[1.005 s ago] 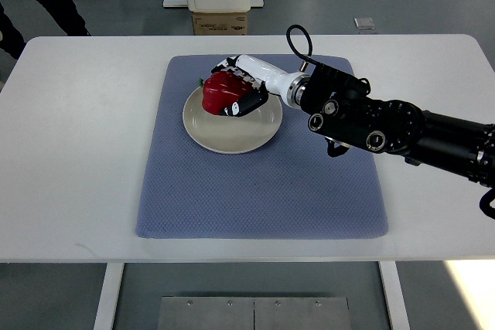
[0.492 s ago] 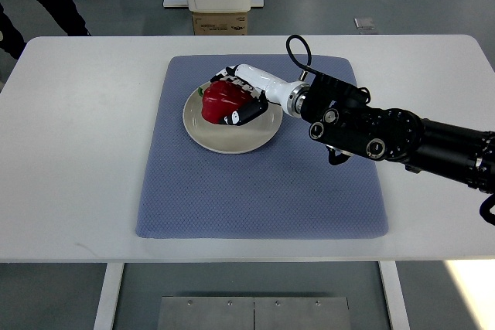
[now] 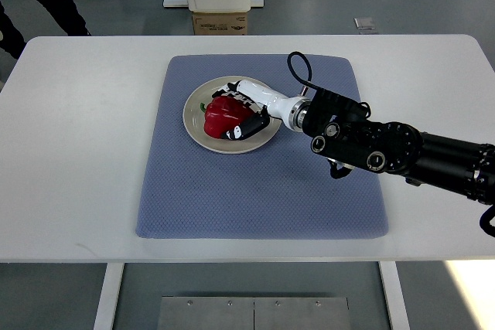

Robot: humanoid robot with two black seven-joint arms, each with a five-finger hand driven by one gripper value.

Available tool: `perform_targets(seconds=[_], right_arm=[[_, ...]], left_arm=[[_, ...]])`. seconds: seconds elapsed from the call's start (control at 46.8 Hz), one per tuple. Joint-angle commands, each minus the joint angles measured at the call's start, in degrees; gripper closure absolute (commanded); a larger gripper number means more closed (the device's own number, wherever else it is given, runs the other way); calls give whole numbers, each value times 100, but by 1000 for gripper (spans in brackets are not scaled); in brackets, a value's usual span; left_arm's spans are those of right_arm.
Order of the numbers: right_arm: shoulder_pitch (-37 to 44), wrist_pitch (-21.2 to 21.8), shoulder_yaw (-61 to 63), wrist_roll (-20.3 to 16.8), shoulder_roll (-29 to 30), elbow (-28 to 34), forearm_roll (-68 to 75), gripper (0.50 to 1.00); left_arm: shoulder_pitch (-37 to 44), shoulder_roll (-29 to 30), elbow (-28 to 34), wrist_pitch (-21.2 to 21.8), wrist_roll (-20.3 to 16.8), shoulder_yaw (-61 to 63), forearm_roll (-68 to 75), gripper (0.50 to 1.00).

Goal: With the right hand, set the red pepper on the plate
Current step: 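Lower the pepper onto the plate and open the right hand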

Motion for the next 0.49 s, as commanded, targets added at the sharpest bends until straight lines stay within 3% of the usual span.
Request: perform_targets(seconds=[0.0,0.214,0.47], right_arm=[[-48,0,1,-1,0,-9,4,691],[-75,-9,1,-1,0,-18,4,565],[-49,-9,10,-1,0,-36,22,507]], left_arm=[[0,0,1,0,0,0,0,500],[0,0,1,0,0,0,0,500],[0,0,1,0,0,0,0,500]])
